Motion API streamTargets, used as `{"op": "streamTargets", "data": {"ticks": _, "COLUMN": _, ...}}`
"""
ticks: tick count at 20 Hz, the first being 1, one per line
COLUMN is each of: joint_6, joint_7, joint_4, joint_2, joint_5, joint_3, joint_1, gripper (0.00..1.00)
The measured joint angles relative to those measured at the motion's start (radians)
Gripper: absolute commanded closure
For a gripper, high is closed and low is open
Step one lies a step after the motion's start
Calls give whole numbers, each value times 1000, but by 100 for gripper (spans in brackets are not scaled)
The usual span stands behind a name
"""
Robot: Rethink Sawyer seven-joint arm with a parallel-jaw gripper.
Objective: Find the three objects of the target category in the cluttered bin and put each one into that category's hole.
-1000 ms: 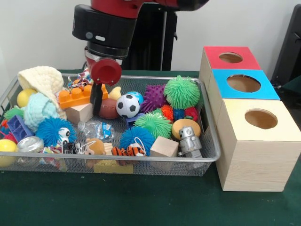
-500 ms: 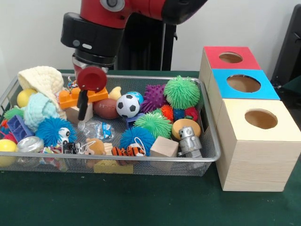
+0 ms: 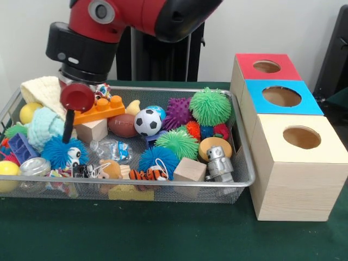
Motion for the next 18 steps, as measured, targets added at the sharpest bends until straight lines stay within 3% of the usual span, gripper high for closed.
{"op": "streamTargets", "data": {"ticks": 18, "joint_6": 31, "joint_7": 0, "joint_4": 0, "joint_2": 54, "joint_5": 8, "joint_3": 8, "joint_1": -13, "gripper": 0}}
